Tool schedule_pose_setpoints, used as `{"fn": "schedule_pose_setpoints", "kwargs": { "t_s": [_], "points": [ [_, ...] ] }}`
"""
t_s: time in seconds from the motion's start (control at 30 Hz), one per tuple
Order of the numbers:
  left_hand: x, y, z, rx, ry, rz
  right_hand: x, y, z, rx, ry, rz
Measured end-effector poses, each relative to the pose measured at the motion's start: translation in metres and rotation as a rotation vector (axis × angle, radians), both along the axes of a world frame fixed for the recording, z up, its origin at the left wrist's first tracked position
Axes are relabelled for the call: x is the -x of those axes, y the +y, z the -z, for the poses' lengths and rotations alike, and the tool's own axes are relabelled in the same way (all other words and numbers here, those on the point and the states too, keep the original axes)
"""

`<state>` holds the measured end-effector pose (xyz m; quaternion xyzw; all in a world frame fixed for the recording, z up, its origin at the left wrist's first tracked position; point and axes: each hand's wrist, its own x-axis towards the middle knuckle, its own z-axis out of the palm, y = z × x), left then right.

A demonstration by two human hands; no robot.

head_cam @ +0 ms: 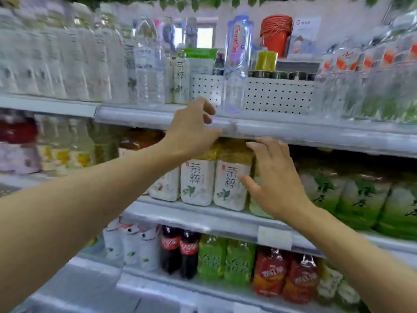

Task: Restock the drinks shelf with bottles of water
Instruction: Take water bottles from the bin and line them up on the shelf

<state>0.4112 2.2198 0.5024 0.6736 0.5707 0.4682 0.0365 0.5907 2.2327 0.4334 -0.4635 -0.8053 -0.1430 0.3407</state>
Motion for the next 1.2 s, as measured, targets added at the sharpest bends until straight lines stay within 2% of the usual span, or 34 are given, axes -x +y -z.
{"fn": "schedule_pose_setpoints", "kwargs": {
  "t_s": [0.13, 0.33, 0.63, 0.9, 1.07, 1.2],
  "points": [
    [0.073, -0.04, 0.059, 0.146, -0.024, -0.041, 0.074, -0.021, 0.044, 0.111, -0.03, -0.094],
    [0.177, -0.088, 0.162, 0.481, -0.033, -0.098, 0.176, -0.051, 0.129, 0.342, -0.096, -0.225],
    [0.291, -0.154, 0.311, 0.808, -0.096, -0.291, 0.273, -0.083, 0.266, 0.685, -0.191, -0.332],
    [0.323, -0.211, 0.46, 1.003, -0.212, -0.428, 0.312, -0.108, 0.406, 0.929, -0.319, -0.389],
    [0.316, -0.24, 0.551, 1.074, -0.226, -0.484, 0.32, -0.117, 0.496, 1.047, -0.452, -0.435],
    [0.302, -0.249, 0.624, 1.119, -0.311, -0.541, 0.32, -0.123, 0.567, 1.122, -0.508, -0.461]
  ]
}}
